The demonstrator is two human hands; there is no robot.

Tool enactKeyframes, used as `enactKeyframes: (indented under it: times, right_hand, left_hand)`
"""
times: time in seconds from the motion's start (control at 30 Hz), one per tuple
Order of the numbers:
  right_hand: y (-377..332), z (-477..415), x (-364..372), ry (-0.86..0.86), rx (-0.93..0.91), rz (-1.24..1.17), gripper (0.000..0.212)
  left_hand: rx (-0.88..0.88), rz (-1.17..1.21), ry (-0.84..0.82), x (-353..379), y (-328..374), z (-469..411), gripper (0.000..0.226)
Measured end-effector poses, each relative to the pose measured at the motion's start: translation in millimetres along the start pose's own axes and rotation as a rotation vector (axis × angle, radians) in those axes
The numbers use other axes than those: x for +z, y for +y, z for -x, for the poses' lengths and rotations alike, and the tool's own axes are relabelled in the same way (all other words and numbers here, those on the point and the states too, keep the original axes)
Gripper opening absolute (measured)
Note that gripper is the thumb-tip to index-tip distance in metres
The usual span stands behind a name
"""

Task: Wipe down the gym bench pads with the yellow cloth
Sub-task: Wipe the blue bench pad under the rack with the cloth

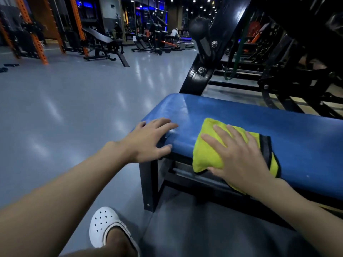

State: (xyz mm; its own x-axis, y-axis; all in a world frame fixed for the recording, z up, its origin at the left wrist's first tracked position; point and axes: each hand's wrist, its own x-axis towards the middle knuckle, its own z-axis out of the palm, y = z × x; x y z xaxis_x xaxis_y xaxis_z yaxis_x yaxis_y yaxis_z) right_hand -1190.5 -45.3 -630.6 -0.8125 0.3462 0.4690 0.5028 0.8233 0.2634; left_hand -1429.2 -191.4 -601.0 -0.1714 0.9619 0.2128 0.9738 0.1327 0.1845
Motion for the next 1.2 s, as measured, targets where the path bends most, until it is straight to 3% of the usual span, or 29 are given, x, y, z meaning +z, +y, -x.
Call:
enactKeyframes:
  times: [0.1, 0.23, 0.47, 0.67, 0.87, 1.0, 1.13, 1.2]
  right_hand:
    - [22.9, 25.9, -9.2, -0.044, 0.057, 0.037, 0.102]
    - [2.6, 5.4, -4.5, -0.058, 0.088, 0.028, 0.097]
    - [57.5, 57.3, -7.8, 0.025, 0.078, 0.031, 0.102]
    - [76.7, 91.8, -9.3, 0.105, 0.244, 0.080, 0.093]
    - [108.8, 109.6, -3.6, 0.186, 0.219, 0.044, 0.084]
    - [145.7, 150.4, -6.1, 0.323, 0.442, 0.038, 0.078]
    - [113.7, 143.6, 16.2, 0.633, 0.994, -0.041, 0.071]
    - [95.2, 126.2, 23.8, 0.737, 1.142, -0.116, 0.071]
  left_hand:
    - [0.013, -0.136, -0.108, 8.3, 17.9, -10.1, 0.066]
    - [0.016, -0.188, -0.085, 9.6, 26.6, -19.7, 0.064]
    - [0.258, -0.142, -0.090, 25.5, 86.5, -52.6, 0.066]
    - [0.206, -0.140, -0.100, 38.6, 114.7, -60.3, 0.072]
    - [0.235, -0.069, -0.113, 41.8, 116.3, -66.0, 0.080]
    - [0.254, -0.014, -0.141, 50.0, 149.3, -77.9, 0.080]
    - [0.274, 0.075, -0.112, 55.6, 195.7, -89.3, 0.077]
    - [0.271, 0.145, -0.086, 55.1, 213.0, -97.1, 0.071]
